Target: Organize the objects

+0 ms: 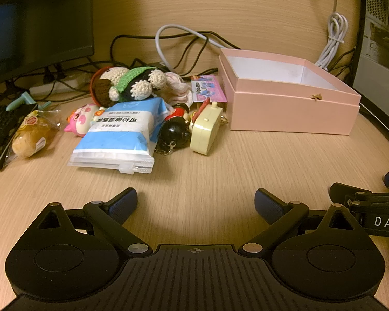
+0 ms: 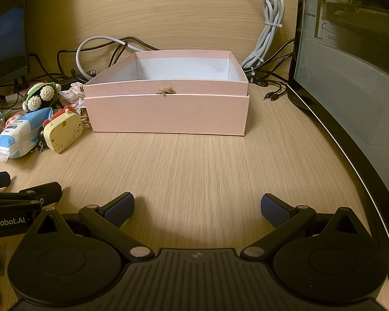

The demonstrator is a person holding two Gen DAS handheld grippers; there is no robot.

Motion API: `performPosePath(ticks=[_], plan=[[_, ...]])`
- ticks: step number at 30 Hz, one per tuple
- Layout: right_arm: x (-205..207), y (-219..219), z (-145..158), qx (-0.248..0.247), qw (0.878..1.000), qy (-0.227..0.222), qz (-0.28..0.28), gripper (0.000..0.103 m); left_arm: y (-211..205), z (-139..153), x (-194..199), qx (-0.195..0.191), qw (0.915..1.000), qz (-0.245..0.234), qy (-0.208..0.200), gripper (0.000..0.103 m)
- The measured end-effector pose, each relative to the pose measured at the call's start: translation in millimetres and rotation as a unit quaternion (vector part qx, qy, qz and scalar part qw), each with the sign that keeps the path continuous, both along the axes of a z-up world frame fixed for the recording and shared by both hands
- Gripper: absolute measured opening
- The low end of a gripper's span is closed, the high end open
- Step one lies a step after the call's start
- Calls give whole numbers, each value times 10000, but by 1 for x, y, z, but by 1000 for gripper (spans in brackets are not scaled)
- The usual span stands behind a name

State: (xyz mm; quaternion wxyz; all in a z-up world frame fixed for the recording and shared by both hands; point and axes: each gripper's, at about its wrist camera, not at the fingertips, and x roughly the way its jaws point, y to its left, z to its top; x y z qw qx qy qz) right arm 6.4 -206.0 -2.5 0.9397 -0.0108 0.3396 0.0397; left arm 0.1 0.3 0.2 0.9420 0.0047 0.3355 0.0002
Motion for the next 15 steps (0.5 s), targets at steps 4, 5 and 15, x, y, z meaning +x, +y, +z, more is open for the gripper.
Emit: performPosePath(ticks=[4, 5, 15], plan=[[0, 0, 0, 0, 10000, 0, 0, 103, 0, 0, 0, 7, 10000, 22, 0, 100], [0, 0, 0, 0, 10000, 0, 0, 103, -1, 0, 0, 5, 10000, 23, 0, 100], [0, -2, 6, 90, 9992, 385, 8, 103, 20, 9, -11, -404, 9991, -28, 120, 88]])
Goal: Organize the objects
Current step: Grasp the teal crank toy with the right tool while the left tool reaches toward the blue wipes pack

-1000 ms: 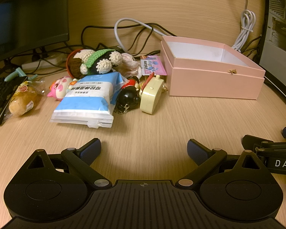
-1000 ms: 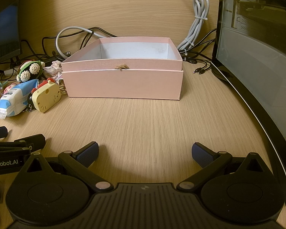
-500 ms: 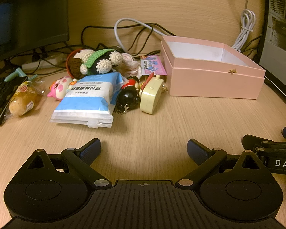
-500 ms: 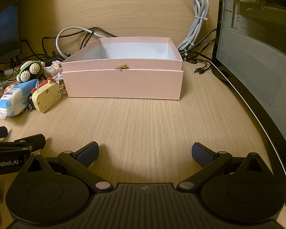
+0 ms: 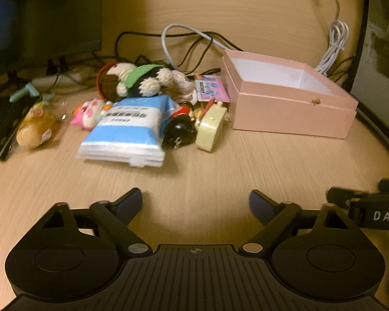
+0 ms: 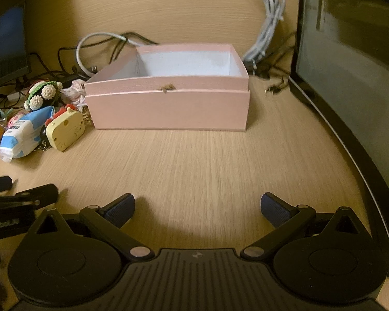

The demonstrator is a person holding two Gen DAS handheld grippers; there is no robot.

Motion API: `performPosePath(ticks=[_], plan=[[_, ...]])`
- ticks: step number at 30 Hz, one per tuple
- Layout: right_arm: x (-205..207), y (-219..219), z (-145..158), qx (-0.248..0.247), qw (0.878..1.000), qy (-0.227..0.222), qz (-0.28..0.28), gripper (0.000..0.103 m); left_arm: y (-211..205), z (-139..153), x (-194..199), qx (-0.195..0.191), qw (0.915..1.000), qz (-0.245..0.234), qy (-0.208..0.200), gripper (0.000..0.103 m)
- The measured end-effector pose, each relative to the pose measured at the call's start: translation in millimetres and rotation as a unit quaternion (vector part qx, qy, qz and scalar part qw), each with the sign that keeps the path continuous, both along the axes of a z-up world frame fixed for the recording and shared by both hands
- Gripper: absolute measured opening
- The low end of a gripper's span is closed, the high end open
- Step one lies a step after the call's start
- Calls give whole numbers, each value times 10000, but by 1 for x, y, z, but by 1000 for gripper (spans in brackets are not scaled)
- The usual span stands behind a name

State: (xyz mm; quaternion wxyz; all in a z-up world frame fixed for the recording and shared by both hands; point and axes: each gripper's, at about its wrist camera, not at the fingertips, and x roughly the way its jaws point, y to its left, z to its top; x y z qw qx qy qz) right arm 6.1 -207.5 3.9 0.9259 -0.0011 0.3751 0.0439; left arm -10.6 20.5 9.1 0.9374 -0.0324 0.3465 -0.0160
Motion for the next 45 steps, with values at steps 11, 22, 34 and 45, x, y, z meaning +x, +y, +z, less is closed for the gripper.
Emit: performPosePath(ticks=[11, 22, 34, 45], plan=[[10, 17, 10, -189, 9950, 970, -135, 103, 188, 61, 26, -224, 9929, 1057, -507, 83], [-13, 82, 38, -128, 9949, 708, 708, 103, 300, 63, 156, 50, 9975, 697, 106, 64], [-14, 74, 59, 7, 9949, 361, 939, 103, 267, 51, 186, 147, 9934, 815, 794, 49], [6, 67, 44, 54, 9879, 229, 1536, 103, 213, 65, 104, -1610, 9860, -405, 176, 25]])
